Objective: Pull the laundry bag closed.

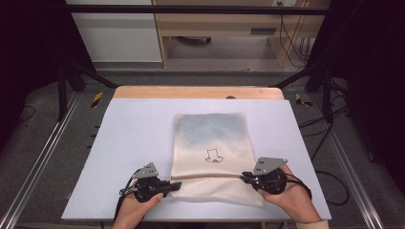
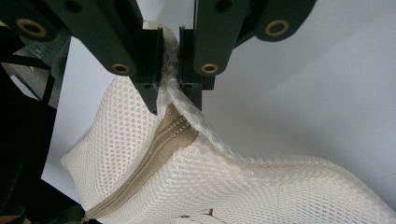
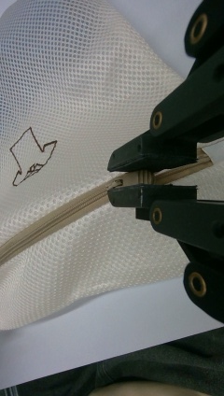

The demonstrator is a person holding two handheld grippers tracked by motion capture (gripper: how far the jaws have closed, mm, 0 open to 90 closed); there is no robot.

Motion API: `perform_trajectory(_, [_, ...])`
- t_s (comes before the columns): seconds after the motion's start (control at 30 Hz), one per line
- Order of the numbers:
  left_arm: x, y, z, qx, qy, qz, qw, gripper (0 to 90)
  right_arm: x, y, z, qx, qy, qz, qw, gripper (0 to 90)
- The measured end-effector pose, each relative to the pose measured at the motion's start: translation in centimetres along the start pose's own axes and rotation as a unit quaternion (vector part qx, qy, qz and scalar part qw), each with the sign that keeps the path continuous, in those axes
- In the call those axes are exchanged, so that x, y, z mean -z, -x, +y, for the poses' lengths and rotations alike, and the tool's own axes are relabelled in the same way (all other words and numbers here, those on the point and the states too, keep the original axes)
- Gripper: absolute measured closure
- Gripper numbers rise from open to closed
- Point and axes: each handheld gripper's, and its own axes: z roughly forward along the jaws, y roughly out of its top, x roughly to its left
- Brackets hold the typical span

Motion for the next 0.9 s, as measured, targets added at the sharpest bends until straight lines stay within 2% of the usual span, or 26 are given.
perform_trajectory(0.33, [0.0, 0.0, 0.0, -0.001, 0.002, 0.001, 1.0, 83.0, 0.6, 0.3, -0.7, -0.008, 0.0, -0.008, 0.9999, 81.9])
perform_trajectory(0.9, [0.0, 0.0, 0.0, -0.001, 0.002, 0.002, 1.0, 83.0, 0.8, 0.5, -1.3, -0.013, 0.0, -0.007, 0.9999, 81.9])
